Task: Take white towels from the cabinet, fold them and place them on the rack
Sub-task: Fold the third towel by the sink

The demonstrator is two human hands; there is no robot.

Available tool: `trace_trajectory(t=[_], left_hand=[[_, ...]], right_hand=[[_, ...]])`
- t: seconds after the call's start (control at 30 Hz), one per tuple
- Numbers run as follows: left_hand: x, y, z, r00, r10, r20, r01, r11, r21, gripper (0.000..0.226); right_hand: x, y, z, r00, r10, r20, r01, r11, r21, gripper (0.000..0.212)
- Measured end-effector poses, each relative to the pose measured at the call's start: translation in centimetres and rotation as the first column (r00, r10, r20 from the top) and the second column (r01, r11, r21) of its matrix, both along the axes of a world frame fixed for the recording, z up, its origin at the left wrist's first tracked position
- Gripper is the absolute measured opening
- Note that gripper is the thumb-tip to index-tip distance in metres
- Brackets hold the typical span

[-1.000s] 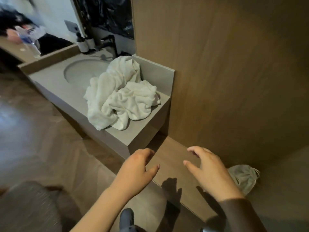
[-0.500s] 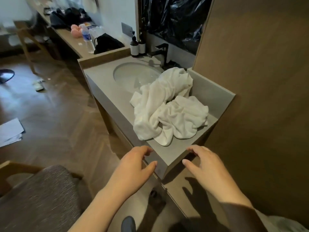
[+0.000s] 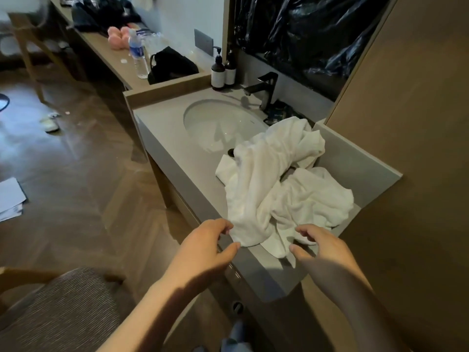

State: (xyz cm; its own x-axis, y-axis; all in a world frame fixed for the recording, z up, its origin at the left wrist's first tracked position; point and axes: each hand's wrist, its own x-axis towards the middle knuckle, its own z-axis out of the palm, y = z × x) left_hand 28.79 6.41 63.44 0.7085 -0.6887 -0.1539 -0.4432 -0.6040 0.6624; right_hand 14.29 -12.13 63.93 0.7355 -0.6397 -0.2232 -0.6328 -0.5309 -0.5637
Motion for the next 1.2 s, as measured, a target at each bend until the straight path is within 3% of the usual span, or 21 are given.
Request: trace_trajectory(t=[0.17, 0.53, 1.2], left_hand=[[2.5, -3.2, 0.2, 0.997, 0.056, -0.046, -0.056, 0.998, 0.004, 0.038], [6.5, -11.9, 1.4, 0.997, 0.051, 0.049, -0.051, 0.999, -0.004, 0.041], [7.9, -19.9, -1.6, 0.931, -0.358, 0.072, 0.361, 0.932, -0.023, 0.038]], right_hand=[[2.5, -3.0, -0.7, 0.998, 0.026, 0.065, -0.019, 0.995, -0.102, 0.036], [7.5, -12.5, -0.5, 0.995, 0.074, 0.068, -0.068, 0.994, -0.082, 0.038], [3.6, -11.7, -2.8, 0.954, -0.3, -0.002, 0.3, 0.954, 0.007, 0.04]])
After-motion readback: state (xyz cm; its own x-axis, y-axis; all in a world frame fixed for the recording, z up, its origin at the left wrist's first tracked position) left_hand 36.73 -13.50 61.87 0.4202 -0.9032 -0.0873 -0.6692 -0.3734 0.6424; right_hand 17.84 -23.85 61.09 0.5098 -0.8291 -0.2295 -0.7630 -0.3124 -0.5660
